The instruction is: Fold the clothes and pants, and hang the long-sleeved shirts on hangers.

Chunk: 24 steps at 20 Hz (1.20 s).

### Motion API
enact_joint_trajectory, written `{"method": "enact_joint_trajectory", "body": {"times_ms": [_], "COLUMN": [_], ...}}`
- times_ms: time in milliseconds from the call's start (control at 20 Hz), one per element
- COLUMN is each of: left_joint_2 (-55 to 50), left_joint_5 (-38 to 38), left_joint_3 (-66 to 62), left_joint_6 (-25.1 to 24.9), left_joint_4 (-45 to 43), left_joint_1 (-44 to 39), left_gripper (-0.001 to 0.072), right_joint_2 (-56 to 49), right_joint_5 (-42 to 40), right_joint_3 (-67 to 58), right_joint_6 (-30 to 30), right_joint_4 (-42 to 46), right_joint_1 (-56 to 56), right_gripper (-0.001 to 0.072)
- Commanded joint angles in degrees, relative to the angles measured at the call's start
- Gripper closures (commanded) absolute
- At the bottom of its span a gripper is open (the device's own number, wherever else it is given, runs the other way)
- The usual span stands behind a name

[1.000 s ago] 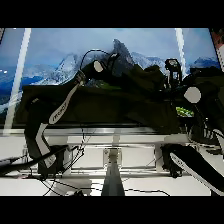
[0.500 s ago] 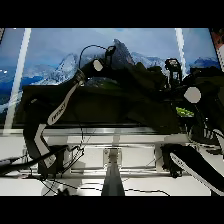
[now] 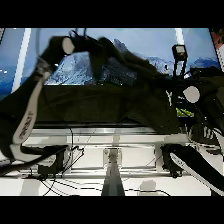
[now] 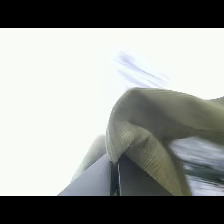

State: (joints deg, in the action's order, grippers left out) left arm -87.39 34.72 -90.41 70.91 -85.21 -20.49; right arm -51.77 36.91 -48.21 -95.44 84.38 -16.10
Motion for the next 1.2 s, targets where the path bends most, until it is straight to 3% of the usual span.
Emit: {"method": "enact_joint_trajectory", "body": {"times_ms": [0, 50, 100, 250, 450, 500, 550, 600, 700, 850, 950, 1150], "left_joint_2": [7.9, 9.1, 9.9, 10.3, 8.0, 6.8, 5.6, 4.2, 1.5, -1.0, -1.7, -1.8], "left_joint_5": [-3.9, -4.1, -3.7, -0.8, 13.9, 17.7, 20.8, 23.3, 27.1, 29.0, 29.9, 33.3], "left_joint_3": [-0.1, 0.0, 0.0, 0.0, 0.0, 0.1, 0.1, 0.1, 0.1, 0.2, 0.2, 0.2], "left_joint_6": [0.1, 0.0, 0.0, 0.0, 0.0, 0.0, 0.1, 0.3, 0.7, 9.4, 9.9, 6.5], "left_joint_4": [-20.5, -22.3, -23.0, -23.0, -22.9, -22.9, -22.9, -22.8, -22.8, -22.6, -19.2, -9.2], "left_joint_1": [2.7, 3.6, 4.8, 9.0, 14.0, 15.2, 16.2, 17.1, 18.7, 21.2, 23.0, 27.1], "left_gripper": [0.0679, 0.0678, 0.0678, 0.0678, 0.0664, 0.0513, 0.0182, -0.0011, 0.0012, 0.0013, 0.0013, 0.0013], "right_joint_2": [-3.7, -5.4, -7.1, -9.1, -9.0, -9.0, -9.0, -9.0, -9.0, -9.5, -11.1, -18.8], "right_joint_5": [-20.5, -23.5, -25.7, -25.2, -17.6, -15.2, -12.7, -10.4, -5.5, 2.5, 9.6, 21.0], "right_joint_3": [0.0, 0.0, 0.0, 0.0, 0.0, 0.0, 0.0, 0.0, 0.0, 0.0, 0.0, 0.0], "right_joint_6": [0.0, 0.0, 0.0, -0.1, 0.0, 0.0, 0.0, 0.0, 0.0, 0.0, 1.3, 20.5], "right_joint_4": [-0.2, -0.4, -0.9, -1.5, -1.1, -0.7, -0.1, 0.2, 0.6, 1.0, 0.2, -15.5], "right_joint_1": [0.0, 0.0, 0.0, 0.5, 5.5, 7.6, 9.9, 12.2, 17.7, 27.2, 34.0, 41.0], "right_gripper": [0.0681, 0.047, 0.0029, 0.0021, 0.0023, 0.0023, 0.0023, 0.0024, 0.0024, 0.0025, 0.0027, 0.0055]}}
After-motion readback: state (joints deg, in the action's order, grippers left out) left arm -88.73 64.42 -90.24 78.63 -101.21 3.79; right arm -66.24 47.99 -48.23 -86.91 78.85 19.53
